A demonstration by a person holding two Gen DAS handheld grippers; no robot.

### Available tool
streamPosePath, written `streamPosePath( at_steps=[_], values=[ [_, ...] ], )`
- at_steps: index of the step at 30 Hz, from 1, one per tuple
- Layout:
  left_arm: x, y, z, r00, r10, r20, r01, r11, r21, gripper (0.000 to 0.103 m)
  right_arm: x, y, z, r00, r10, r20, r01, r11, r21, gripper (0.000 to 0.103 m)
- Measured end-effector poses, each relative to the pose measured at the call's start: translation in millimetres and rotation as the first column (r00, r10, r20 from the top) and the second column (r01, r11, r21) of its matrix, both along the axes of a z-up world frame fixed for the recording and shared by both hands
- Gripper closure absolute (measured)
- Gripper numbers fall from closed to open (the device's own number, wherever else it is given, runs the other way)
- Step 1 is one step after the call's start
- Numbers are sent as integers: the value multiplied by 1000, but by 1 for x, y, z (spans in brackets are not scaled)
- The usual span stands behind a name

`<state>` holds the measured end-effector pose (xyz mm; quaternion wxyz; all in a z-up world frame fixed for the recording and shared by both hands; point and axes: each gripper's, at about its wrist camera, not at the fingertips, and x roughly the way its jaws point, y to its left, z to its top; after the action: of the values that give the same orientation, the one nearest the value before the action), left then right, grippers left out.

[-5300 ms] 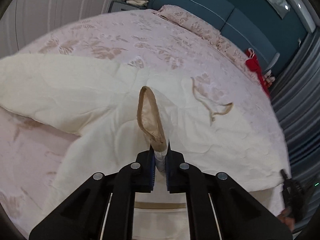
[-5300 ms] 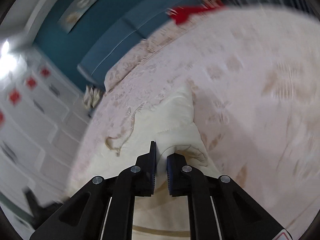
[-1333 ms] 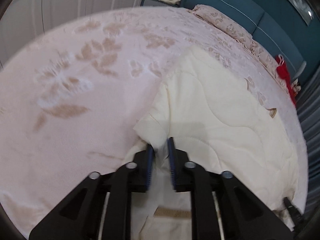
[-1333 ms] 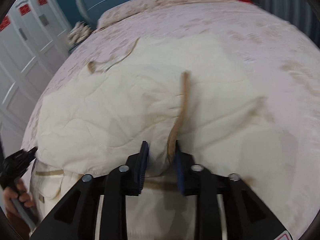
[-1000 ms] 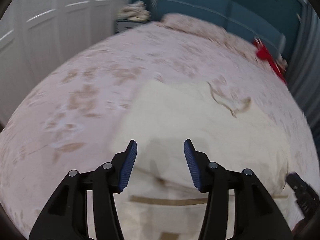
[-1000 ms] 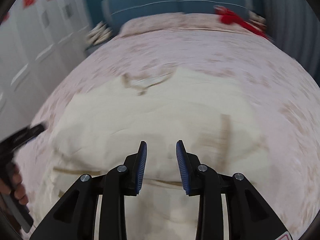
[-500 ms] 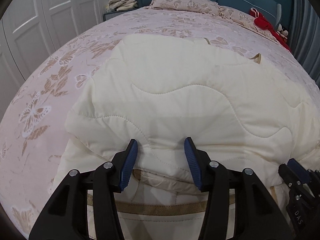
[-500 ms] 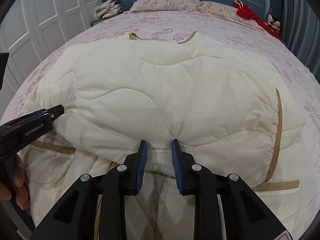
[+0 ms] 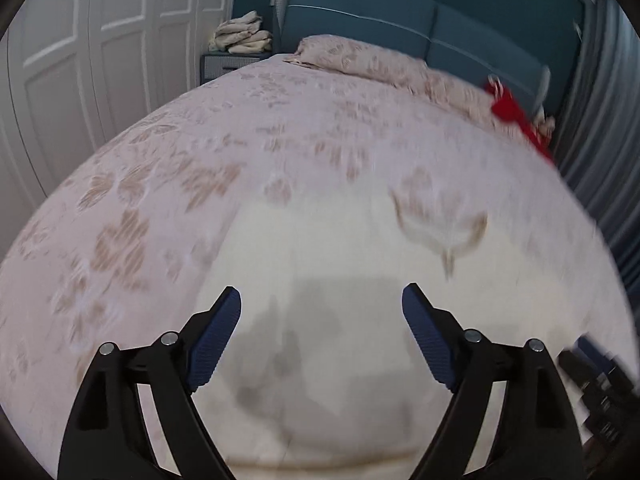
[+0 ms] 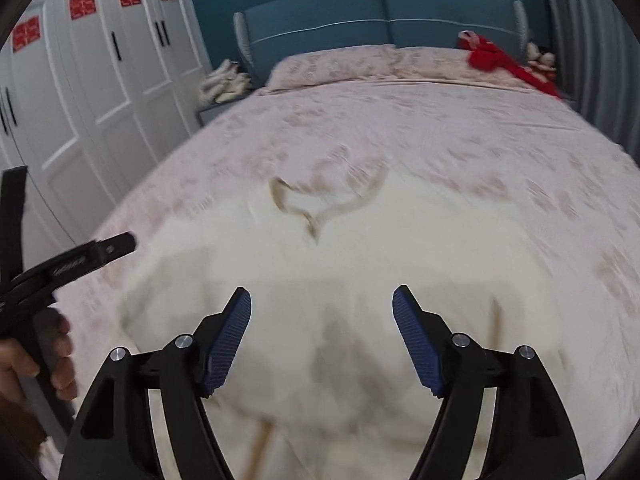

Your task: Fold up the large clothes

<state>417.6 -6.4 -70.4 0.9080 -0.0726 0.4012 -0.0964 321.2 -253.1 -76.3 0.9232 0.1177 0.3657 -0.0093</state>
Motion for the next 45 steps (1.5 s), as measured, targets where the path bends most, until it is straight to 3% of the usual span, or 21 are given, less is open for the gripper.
streamPosePath(
  at_steps=[3,5,7,8,14,17,18,20,21,22,27,29,32,35,38,40,42,45],
  values=[
    [52,-6,-1,999,39,-27,-40,999,-33,22,57,0,-2,999,39,-3,-39,992,117,32],
    [81,-13,-12,998,43,-53,-44,999,-23,22,97,4,-14,998,50,-38,-44,985,165,39],
    [112,-20,-35,994,52,-101,-50,999,20,24,138,15,-33,993,65,-102,-48,985,166,52],
    [123,-24,-47,991,48,-126,-43,998,41,26,154,20,-42,990,72,-124,-51,985,163,53],
    [147,-34,-98,988,31,-150,-8,989,150,27,221,49,-89,973,103,-204,-75,987,140,53],
    [145,-32,-111,991,43,-130,-22,987,158,27,239,53,-109,965,103,-239,-72,988,136,53],
    [144,-31,-113,991,47,-122,-28,987,156,26,241,53,-110,966,101,-237,-70,988,136,55],
    [141,-30,-117,994,46,-99,-30,988,154,25,244,54,-113,968,95,-231,-72,992,108,76],
    [139,-31,-118,995,45,-87,-31,987,158,25,244,52,-113,969,88,-230,-66,993,101,95],
    [138,-31,-119,996,44,-78,-31,987,161,24,245,50,-113,971,85,-225,-61,992,108,97],
    [139,-36,-122,996,45,-77,-30,982,189,20,238,39,-119,980,36,-198,-10,991,130,103],
    [140,-39,-120,995,48,-85,-29,976,215,20,223,21,-100,986,-93,-136,104,991,80,103],
    [134,-40,-103,996,36,-78,-17,973,232,20,197,-17,-76,983,-151,-101,159,984,81,102],
    [117,-53,-71,999,-37,-27,40,989,144,20,173,-55,-66,978,-177,-110,178,984,-2,99],
    [115,-88,-58,991,-124,-47,128,988,92,20,163,-88,-79,961,-198,-191,204,979,8,95],
    [115,-123,-61,980,-183,-82,188,980,69,20,162,-99,-93,952,-193,-239,198,980,-1,103],
    [112,-151,-70,972,-215,-99,225,969,104,20,158,-108,-103,951,-191,-244,192,981,-20,103],
    [113,-172,-93,967,-210,-142,232,959,164,20,148,-131,-103,929,-297,-220,298,954,-31,103]
  ],
)
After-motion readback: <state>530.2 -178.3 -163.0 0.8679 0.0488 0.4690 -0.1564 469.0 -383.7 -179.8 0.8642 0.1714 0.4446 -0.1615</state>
